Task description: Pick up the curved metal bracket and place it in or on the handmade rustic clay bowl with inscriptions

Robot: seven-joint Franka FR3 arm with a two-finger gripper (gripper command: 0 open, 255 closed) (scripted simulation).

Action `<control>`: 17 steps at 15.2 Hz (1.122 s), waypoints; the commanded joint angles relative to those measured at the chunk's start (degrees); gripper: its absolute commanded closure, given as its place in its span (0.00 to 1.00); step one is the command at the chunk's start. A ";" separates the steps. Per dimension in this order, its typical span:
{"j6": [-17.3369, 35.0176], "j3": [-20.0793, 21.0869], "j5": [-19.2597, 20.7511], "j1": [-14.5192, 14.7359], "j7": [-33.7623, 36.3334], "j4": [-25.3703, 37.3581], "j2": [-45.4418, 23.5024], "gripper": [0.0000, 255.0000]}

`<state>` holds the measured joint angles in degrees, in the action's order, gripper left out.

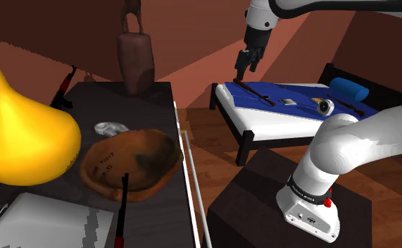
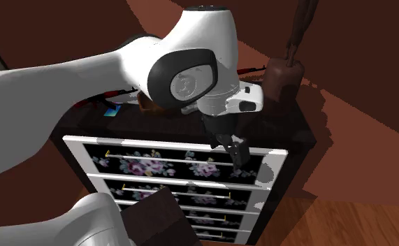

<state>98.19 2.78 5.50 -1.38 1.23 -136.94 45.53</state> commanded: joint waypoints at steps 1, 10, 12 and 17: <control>0.00 0.00 0.00 0.00 0.00 0.00 0.00 0.00; 4.65 9.22 -4.68 3.00 9.85 5.45 -12.71 0.00; 5.54 11.21 -5.22 3.44 12.01 7.34 -15.98 0.00; 7.30 16.02 -5.52 4.33 17.56 13.11 -24.80 0.00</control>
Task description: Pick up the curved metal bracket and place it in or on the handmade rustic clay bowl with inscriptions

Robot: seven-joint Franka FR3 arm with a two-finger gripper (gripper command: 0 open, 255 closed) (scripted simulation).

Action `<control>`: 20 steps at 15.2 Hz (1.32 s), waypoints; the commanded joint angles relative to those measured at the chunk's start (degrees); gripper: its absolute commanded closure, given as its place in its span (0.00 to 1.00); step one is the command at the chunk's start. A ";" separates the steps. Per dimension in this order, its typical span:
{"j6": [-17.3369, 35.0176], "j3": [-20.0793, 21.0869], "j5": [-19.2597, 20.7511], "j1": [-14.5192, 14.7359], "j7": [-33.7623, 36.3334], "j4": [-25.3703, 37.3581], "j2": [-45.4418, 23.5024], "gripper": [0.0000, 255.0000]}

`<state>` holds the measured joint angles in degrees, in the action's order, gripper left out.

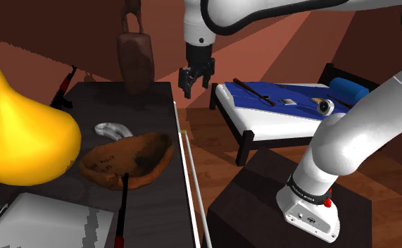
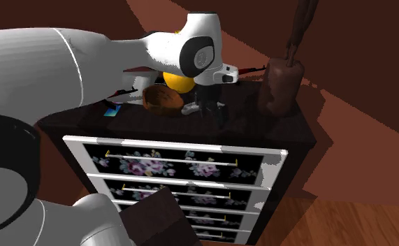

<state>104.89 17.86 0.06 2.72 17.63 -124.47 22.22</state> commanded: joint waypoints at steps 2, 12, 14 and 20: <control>1.07 2.79 0.29 0.58 3.48 3.39 -5.29 0.00; 0.55 10.15 6.51 4.21 15.73 21.23 -26.66 0.00; -0.31 10.95 8.40 5.73 18.06 25.79 -31.40 0.00; -4.17 11.58 13.51 11.66 23.14 40.52 -44.84 0.00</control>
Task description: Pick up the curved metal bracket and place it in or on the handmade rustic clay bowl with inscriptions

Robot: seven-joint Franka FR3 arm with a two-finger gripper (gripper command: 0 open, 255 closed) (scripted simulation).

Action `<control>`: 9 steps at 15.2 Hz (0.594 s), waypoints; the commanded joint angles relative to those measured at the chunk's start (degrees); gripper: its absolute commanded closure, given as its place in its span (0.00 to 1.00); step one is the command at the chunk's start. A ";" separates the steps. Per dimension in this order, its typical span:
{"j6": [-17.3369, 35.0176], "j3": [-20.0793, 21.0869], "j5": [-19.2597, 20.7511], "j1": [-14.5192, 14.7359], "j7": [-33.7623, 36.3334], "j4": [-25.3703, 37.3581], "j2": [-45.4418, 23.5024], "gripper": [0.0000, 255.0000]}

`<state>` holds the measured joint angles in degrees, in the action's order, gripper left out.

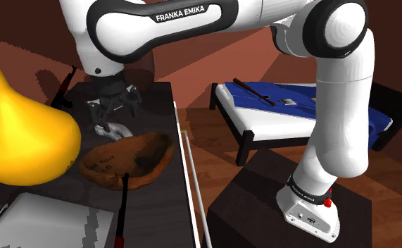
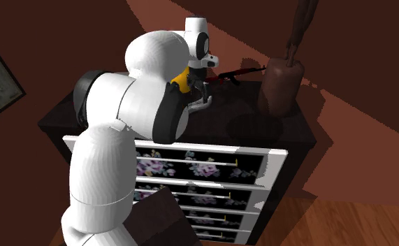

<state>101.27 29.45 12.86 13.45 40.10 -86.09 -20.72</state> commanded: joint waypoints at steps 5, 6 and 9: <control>3.20 -0.26 0.94 0.54 0.95 -1.48 -2.08 0.00; 3.93 -0.31 1.01 0.48 1.01 -2.14 -2.16 0.00; 5.06 -0.39 1.14 0.38 1.13 -3.16 -2.31 0.00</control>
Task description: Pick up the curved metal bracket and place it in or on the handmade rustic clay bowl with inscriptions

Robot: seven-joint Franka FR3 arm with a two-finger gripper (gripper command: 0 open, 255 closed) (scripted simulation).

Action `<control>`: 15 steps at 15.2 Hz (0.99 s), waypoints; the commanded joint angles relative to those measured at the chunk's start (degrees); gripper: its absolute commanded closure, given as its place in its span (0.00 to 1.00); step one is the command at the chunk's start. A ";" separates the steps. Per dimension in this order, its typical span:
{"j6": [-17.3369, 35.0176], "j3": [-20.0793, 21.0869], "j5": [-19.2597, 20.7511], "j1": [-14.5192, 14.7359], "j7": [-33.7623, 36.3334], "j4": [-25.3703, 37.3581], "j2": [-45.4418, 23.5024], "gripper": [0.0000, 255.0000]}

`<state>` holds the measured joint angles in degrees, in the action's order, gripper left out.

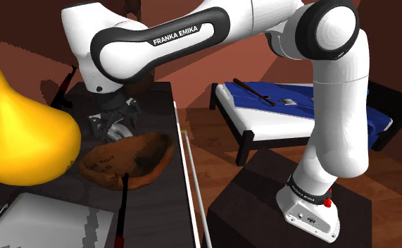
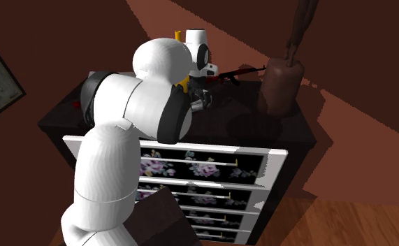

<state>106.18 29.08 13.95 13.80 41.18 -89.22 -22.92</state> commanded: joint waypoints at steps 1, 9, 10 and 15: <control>0.15 -0.02 0.06 0.03 0.04 -0.03 -0.10 0.00; 0.18 -0.01 0.03 0.01 0.05 -0.11 -0.04 1.00; 0.21 -0.02 0.05 0.00 0.03 -0.11 -0.07 1.00; 0.11 -0.06 0.15 0.08 0.03 0.23 -0.33 1.00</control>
<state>106.31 29.18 14.00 13.95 41.22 -88.97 -22.99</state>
